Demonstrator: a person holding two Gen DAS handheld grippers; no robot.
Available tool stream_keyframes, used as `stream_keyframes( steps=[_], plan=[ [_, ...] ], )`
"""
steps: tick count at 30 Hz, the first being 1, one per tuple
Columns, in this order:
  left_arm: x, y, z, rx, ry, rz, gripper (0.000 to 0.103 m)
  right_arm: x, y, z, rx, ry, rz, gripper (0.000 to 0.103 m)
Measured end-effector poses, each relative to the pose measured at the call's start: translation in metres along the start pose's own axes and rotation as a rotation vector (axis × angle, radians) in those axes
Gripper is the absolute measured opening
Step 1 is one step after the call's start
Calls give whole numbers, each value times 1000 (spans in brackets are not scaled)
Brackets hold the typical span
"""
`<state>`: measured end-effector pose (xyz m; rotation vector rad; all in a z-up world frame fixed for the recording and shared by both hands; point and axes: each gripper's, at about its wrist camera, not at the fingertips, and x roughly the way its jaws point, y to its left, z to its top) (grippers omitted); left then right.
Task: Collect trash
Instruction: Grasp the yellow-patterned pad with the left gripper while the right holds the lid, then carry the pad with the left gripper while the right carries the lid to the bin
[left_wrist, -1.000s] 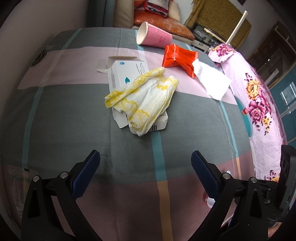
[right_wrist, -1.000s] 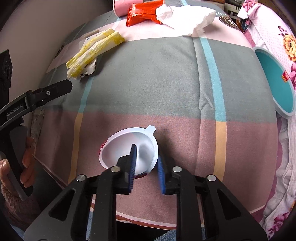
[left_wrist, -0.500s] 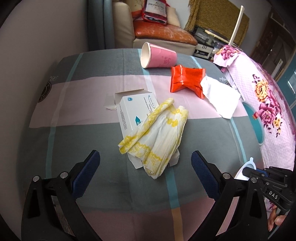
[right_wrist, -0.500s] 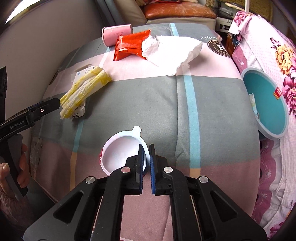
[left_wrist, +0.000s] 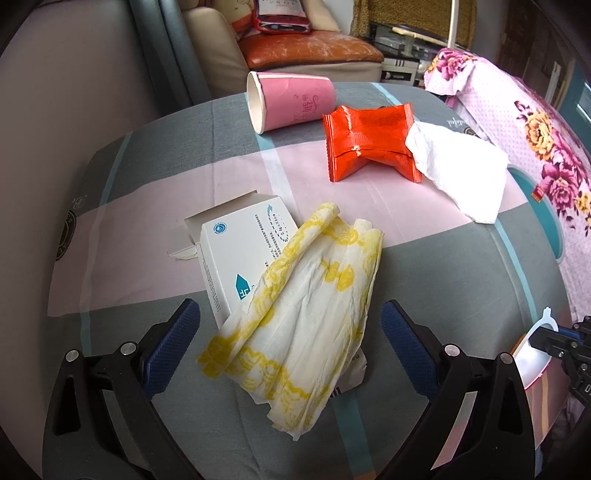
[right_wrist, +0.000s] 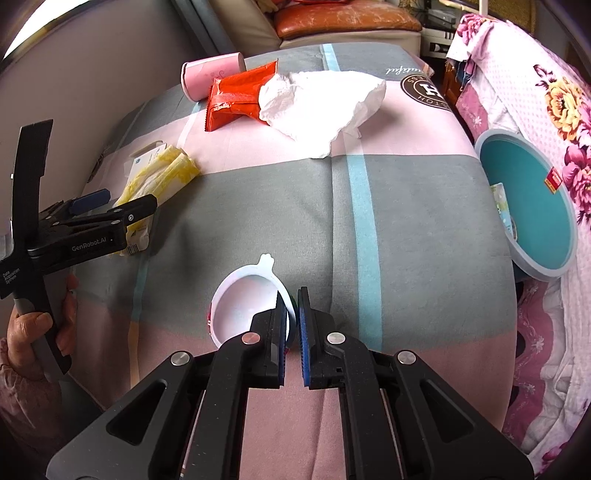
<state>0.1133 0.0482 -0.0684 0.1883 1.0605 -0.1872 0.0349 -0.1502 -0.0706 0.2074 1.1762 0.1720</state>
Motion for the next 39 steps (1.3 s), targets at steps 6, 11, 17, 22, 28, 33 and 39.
stream_keyframes(
  steps=[6, 11, 17, 22, 28, 33, 39],
  plan=[
    [7, -16, -8, 25, 4, 67, 74, 2, -5, 4, 9, -9, -1, 6],
    [-11, -19, -9, 3, -31, 38, 25, 3, -9, 5, 19, -15, 8, 6],
    [-12, -18, -14, -55, 32, -139, 13, 5, -15, 5, 35, -18, 20, 6],
    [-11, -30, -19, -59, 79, -251, 12, 2, -24, 6, 55, -26, 18, 6],
    [-13, -53, -18, -8, 78, -258, 13, -3, -36, 6, 84, -39, 10, 6],
    [0, -59, -15, -4, 103, -230, 14, -5, -41, 6, 94, -47, 14, 6],
    [6, -64, -11, -9, 99, -218, 23, -4, -51, 6, 114, -46, 23, 6]
  ],
)
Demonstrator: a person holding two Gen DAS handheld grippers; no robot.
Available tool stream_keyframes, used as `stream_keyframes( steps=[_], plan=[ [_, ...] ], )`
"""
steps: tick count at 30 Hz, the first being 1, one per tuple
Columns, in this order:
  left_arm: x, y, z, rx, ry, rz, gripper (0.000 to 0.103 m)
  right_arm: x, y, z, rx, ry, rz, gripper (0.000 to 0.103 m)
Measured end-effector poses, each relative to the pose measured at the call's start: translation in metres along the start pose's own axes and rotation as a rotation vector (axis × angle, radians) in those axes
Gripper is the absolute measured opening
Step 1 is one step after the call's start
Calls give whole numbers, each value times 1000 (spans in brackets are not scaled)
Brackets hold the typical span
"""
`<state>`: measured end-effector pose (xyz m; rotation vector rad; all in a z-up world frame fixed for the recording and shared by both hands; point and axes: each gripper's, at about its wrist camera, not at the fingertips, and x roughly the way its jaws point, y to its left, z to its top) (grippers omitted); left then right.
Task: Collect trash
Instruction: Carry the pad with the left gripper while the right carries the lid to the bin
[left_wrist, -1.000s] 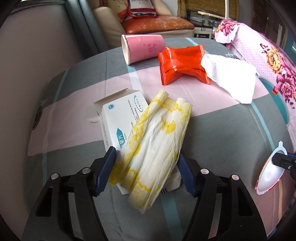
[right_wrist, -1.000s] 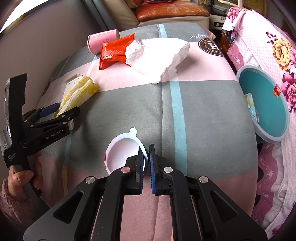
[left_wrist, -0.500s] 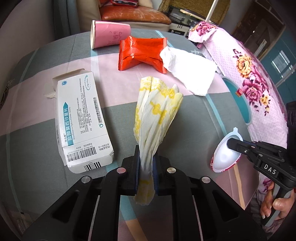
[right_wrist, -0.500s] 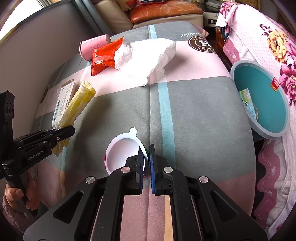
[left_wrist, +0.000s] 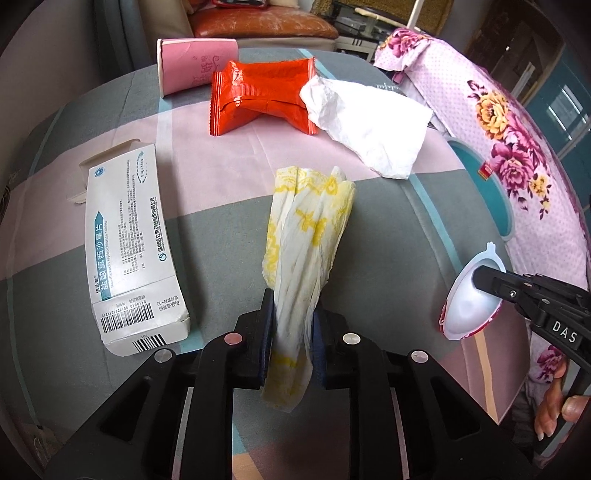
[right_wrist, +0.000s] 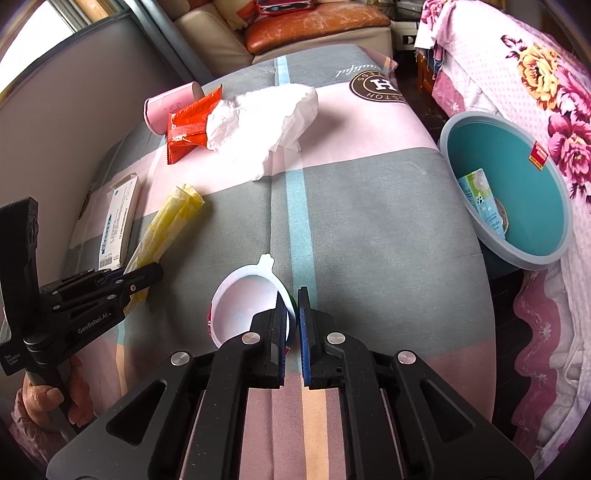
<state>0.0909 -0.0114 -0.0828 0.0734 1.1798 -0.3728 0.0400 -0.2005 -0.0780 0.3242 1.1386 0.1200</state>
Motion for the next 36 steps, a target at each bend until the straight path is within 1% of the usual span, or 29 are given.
stream_keyframes(
  steps=[2, 5, 6, 7, 8, 13, 15, 20, 25, 32, 36],
  plan=[
    [1, -4, 2, 7, -8, 10, 39, 1, -3, 0, 7, 1, 6, 6],
    [4, -11, 2, 20, -30, 67, 40, 3, -8, 2, 13, -2, 13, 6],
    [4, -13, 2, 20, -33, 80, 39, 2, -11, 3, 17, -5, 17, 6],
    [4, -14, 2, 18, -35, 89, 32, 1, -14, 4, 20, -9, 20, 6],
    [3, -15, 3, 13, -34, 91, 23, 0, -17, 5, 22, -13, 23, 6],
    [-7, -19, 6, -28, -50, 74, 19, -8, -33, 11, 38, -44, 38, 6],
    [-12, -25, 8, -21, -52, 63, 19, -12, -42, 14, 54, -59, 46, 6],
    [-25, -60, 21, 50, -75, 37, 19, -25, -74, 22, 118, -108, 57, 6],
    [-28, -106, 39, 139, -83, 7, 19, -50, -121, 27, 216, -181, 44, 6],
    [-13, -176, 64, 247, -74, -31, 19, -88, -190, 23, 325, -267, -15, 6],
    [-1, -213, 78, 295, -62, -56, 19, -102, -220, 20, 379, -301, -42, 6]
  ],
)
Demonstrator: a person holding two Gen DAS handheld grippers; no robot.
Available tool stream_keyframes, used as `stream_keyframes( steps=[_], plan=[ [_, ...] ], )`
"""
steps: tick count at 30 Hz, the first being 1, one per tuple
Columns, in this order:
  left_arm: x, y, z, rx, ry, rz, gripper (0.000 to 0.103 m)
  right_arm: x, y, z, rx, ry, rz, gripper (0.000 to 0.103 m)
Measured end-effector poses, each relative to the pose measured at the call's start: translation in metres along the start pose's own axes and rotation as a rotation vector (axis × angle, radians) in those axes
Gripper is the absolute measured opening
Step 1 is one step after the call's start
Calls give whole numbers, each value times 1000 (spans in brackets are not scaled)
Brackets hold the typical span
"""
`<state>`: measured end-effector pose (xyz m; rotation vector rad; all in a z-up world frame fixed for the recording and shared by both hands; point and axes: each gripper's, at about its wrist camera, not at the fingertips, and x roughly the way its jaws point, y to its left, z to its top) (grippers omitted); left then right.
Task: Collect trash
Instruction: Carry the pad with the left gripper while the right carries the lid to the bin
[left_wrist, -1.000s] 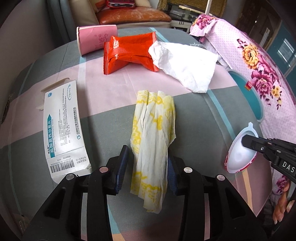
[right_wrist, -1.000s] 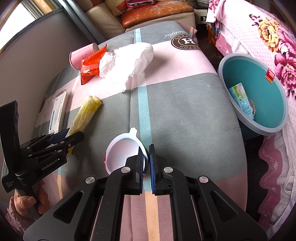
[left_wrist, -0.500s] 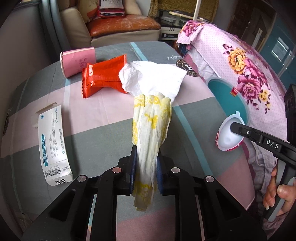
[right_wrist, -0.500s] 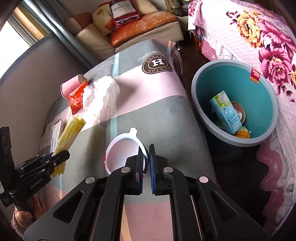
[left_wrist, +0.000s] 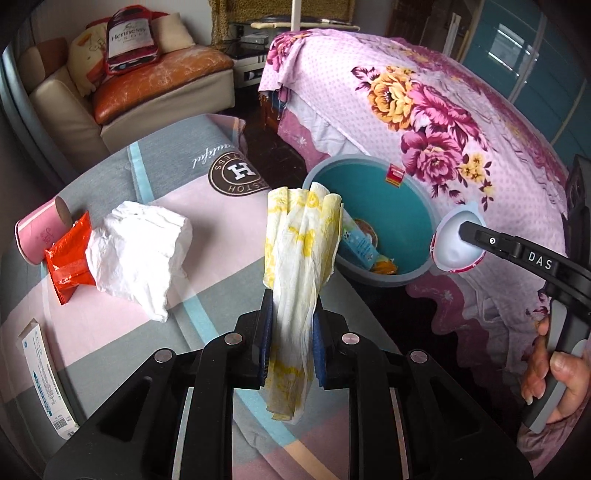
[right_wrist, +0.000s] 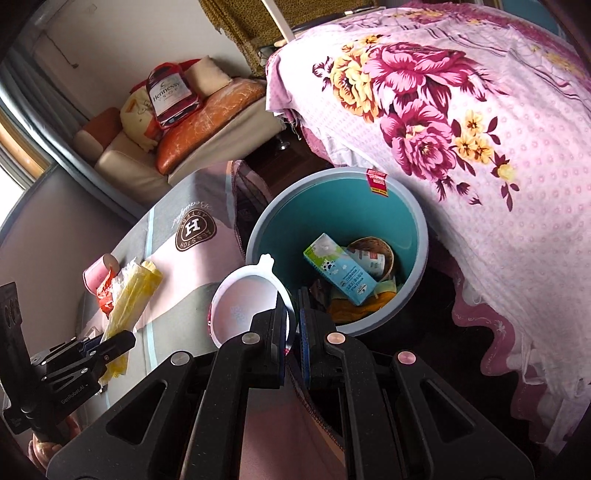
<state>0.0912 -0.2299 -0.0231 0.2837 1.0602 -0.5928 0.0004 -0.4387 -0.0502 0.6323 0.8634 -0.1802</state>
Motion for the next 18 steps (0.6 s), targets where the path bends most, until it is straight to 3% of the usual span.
stream_keyframes(
  steps=[8, 18],
  plan=[
    [33, -45, 27, 58, 33, -41, 19, -2, -31, 16, 51, -27, -30, 6],
    [68, -61, 38, 88, 81, -54, 19, 8, -37, 31, 44, -28, -64, 6]
  ],
)
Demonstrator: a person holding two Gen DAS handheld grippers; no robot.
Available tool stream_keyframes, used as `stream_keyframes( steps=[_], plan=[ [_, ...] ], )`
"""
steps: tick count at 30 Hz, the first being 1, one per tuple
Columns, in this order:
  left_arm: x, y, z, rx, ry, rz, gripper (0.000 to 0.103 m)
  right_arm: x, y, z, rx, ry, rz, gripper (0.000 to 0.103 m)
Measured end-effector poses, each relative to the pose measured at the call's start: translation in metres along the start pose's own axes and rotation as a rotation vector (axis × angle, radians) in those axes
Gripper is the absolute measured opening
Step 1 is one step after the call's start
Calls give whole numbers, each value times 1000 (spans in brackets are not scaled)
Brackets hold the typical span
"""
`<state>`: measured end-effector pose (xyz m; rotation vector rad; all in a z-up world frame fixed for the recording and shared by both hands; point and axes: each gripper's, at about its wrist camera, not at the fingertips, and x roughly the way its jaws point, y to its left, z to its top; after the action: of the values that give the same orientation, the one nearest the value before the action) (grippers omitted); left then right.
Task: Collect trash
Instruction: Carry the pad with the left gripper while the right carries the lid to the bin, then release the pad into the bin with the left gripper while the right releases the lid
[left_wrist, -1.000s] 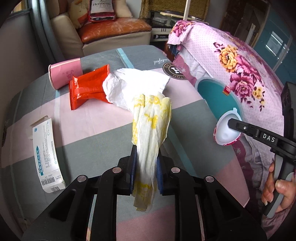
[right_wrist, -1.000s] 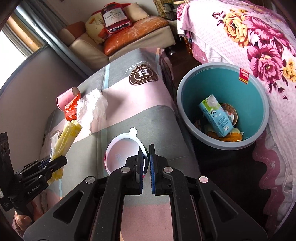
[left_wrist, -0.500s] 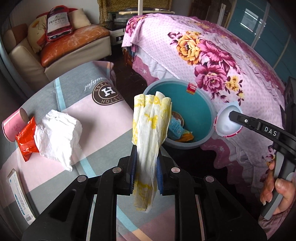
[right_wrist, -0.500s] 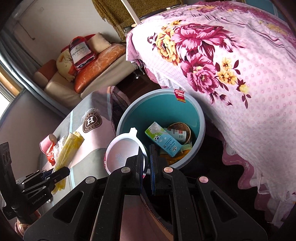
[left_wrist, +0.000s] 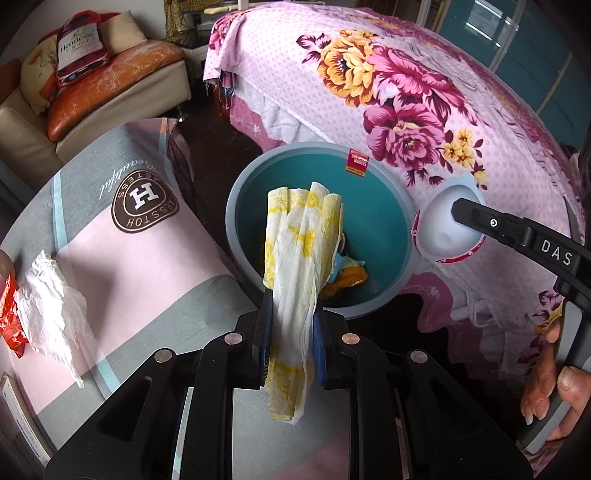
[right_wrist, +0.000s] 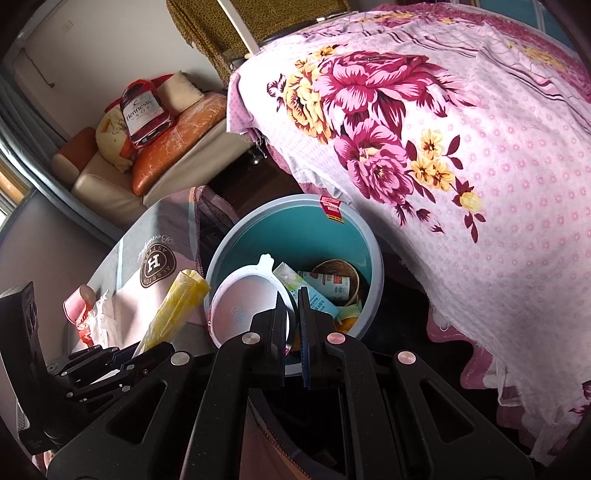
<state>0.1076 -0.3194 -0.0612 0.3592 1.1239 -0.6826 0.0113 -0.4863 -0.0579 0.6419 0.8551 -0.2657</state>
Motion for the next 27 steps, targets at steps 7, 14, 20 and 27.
stream_keyframes(
  steps=[7, 14, 20, 27],
  plan=[
    [14, 1, 6, -8, 13, -10, 20, 9, 5, 8, -18, 15, -17, 6],
    [19, 6, 10, -29, 6, -9, 62, 17, 12, 12, -28, 25, -32, 6],
    [14, 16, 8, -51, -11, 25, 92, 23, 16, 13, -31, 37, -44, 6],
    [12, 34, -6, -108, 2, 14, 93, 32, 22, 12, -42, 54, -55, 6]
  ],
)
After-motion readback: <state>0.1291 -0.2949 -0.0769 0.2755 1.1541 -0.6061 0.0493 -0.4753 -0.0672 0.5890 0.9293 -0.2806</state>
